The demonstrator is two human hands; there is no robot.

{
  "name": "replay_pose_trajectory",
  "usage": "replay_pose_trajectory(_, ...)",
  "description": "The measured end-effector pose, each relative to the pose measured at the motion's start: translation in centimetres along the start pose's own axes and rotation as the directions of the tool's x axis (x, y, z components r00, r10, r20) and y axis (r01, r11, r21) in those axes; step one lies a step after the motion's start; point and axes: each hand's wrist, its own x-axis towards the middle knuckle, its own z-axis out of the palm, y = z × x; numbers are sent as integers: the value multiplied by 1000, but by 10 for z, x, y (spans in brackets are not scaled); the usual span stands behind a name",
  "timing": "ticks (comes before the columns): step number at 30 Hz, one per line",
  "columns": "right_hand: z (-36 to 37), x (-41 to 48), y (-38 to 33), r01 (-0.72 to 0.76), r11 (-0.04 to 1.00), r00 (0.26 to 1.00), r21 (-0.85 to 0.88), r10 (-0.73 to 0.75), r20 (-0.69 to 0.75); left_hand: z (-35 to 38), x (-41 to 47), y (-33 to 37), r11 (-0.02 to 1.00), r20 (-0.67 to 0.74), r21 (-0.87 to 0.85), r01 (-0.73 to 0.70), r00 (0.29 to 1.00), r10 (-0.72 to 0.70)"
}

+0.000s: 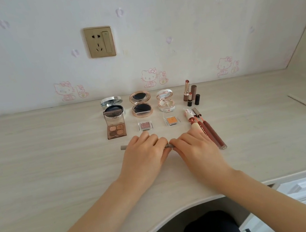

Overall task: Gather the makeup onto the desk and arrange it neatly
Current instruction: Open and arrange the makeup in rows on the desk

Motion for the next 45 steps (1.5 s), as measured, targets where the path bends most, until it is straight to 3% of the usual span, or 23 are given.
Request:
replay_pose_trajectory(10, -4, -2, -4, 23, 998, 1000, 57, -23, 2, -4, -1, -4, 999, 88, 47, -6, 996, 2)
replay_pose_trajectory(17, -5, -3, -3, -59, 990, 998, 129, 59, 10, -3, -3, -5, 1000, 189, 20, -2, 982, -2)
replay_pose_trajectory(30, -5, -4, -2, -255, 957, 965, 141, 261, -24, -9, -7, -12, 986, 129, -85, 146, 982, -135)
replay_pose_trajectory(35, -10, -2, -4, -326, 923, 939, 203, 342, -47, -10, -5, -16, 957, 106, -204, 204, 977, -186)
replay_pose_trajectory(40, -21, 0, -4, -488, 806, 872, 335, 471, 134, -20, 6, -16, 837, 42, -447, 316, 942, -334)
replay_pose_trajectory(45, -30, 6, 4, -576, 698, 815, 426, 533, 227, -26, 15, -3, 625, 180, -626, 467, 866, -467)
